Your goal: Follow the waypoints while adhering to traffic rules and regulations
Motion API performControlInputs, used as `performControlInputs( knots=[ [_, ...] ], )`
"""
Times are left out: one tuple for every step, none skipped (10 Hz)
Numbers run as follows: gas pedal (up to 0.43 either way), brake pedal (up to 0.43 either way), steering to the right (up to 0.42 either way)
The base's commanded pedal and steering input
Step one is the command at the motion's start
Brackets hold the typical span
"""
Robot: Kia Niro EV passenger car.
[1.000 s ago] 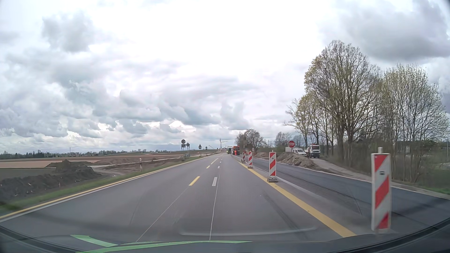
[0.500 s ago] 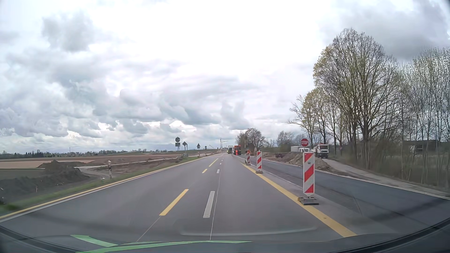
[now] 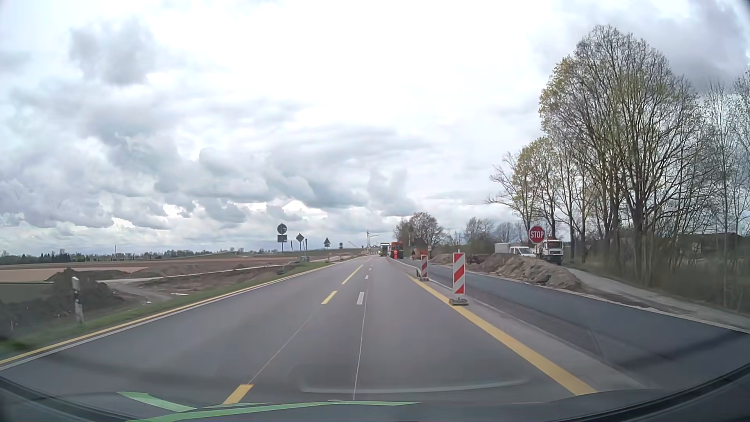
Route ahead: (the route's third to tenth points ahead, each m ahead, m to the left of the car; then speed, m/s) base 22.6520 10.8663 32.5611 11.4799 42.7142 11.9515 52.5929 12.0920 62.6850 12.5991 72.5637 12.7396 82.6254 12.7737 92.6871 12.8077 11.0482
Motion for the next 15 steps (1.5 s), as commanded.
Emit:
performControlInputs(
  knots=[
    [0.079, 0.0, 0.0],
    [0.079, 0.0, 0.0],
    [0.079, 0.0, 0.0],
    [0.079, 0.0, 0.0],
    [0.079, 0.0, 0.0],
    [0.079, 0.0, 0.0],
    [0.079, 0.0, 0.0],
    [0.079, 0.0, -0.001],
    [0.079, 0.0, 0.0],
    [0.079, 0.0, 0.0],
    [0.079, 0.0, -0.001],
    [0.079, 0.0, -0.001],
    [0.067, 0.0, -0.001],
    [0.059, 0.0, -0.001],
    [0.047, 0.0, -0.001]
  ],
)
